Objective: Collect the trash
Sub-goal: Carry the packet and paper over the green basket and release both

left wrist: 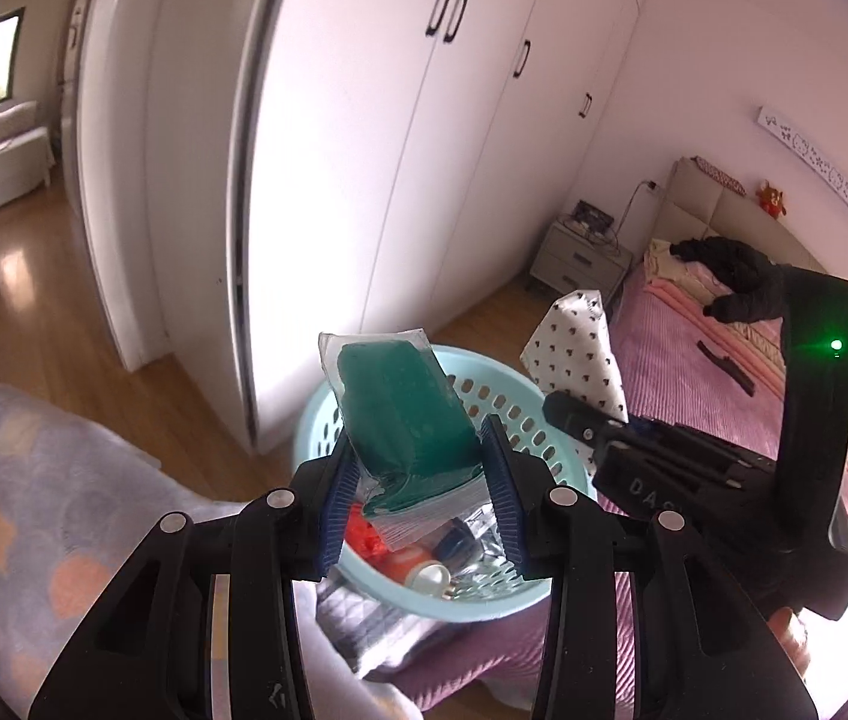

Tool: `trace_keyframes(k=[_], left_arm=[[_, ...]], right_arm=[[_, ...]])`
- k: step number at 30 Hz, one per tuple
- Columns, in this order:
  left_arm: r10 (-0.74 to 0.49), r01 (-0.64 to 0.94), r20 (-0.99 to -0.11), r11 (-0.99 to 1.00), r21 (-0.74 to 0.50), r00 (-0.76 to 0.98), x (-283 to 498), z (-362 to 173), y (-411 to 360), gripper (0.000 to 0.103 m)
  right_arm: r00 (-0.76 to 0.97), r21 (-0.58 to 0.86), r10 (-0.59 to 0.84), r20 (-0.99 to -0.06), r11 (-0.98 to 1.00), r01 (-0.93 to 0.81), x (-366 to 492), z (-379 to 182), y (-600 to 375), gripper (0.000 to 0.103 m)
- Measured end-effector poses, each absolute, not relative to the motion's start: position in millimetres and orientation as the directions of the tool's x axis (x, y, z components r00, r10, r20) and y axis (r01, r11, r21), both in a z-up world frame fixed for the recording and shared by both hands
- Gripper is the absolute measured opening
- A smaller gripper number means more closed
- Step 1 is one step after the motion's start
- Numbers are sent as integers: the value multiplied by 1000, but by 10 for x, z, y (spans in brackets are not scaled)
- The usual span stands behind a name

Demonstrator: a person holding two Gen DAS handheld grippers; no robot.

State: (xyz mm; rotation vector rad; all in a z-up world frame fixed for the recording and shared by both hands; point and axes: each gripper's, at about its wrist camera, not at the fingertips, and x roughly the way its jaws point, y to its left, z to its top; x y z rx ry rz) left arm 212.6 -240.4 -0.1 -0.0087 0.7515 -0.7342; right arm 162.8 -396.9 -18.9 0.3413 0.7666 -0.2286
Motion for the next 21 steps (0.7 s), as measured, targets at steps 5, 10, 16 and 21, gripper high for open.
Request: trace_keyframes(k=[5, 10, 16, 21], left_arm=[[-589, 604, -645, 761, -239, 488, 2304, -186, -2700, 45], [-592, 584, -659, 764, -274, 464, 2445, -414, -2754, 74], [-604, 581, -652, 759, -295, 458, 2392, -491, -2628, 74], [-590, 574, -608, 779, -253, 532, 2143, -266, -2353, 79]], right_arm=[[633, 265, -43, -773, 884, 384, 1769, -517, -4233, 26], [619, 311, -27, -785, 847, 431, 1612, -779, -4353, 48], [638, 318, -29, -769, 849, 423, 1389, -748, -4329, 48], [671, 324, -17, -742, 866, 380, 1216, -542, -4186, 49]])
